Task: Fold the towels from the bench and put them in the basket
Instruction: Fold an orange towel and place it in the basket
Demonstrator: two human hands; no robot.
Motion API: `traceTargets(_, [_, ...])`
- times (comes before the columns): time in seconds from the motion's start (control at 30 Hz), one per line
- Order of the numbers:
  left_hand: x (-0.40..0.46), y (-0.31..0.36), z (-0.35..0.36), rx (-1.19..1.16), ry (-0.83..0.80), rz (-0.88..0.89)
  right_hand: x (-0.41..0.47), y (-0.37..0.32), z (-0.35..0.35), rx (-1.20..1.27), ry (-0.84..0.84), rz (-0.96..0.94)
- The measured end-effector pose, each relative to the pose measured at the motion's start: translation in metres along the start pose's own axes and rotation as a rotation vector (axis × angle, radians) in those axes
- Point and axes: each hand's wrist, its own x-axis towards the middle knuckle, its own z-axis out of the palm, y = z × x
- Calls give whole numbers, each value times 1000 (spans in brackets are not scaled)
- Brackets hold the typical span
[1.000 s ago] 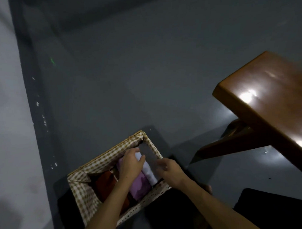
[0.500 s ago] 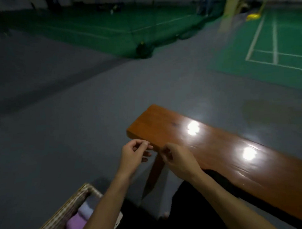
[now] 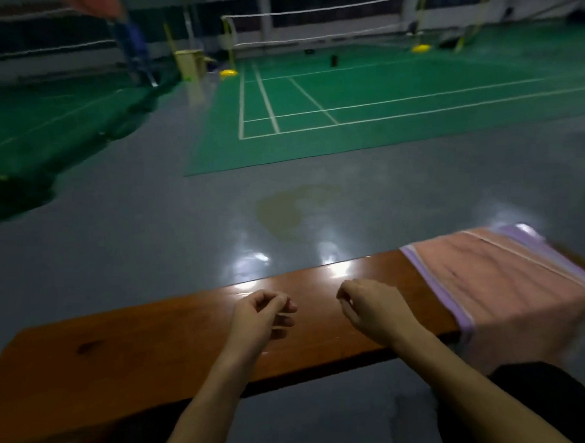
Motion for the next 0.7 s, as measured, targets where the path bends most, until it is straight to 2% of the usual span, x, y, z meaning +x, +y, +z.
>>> traceTargets(0.13, [28,-3,96,70,-174,-49,-29,102,-25,-116,57,277])
traceTargets(0.33, [64,-14,226,151,-313,-127,-54,213,-26,-51,-109,606])
traceTargets(0.43, [77,-19,274,182,-333,-128,-54,227,-18,9,-189,668])
traceTargets(0.5, [86,-24,299,277,-352,-57,-50,228,-15,14,-190,679])
traceTargets(0.57, [94,-30,318,388,-365,9,-45,227,-14,-4,-177,669])
traceTargets(0.7, [111,-38,343,405,-342,3,-41,234,-9,49,-108,673])
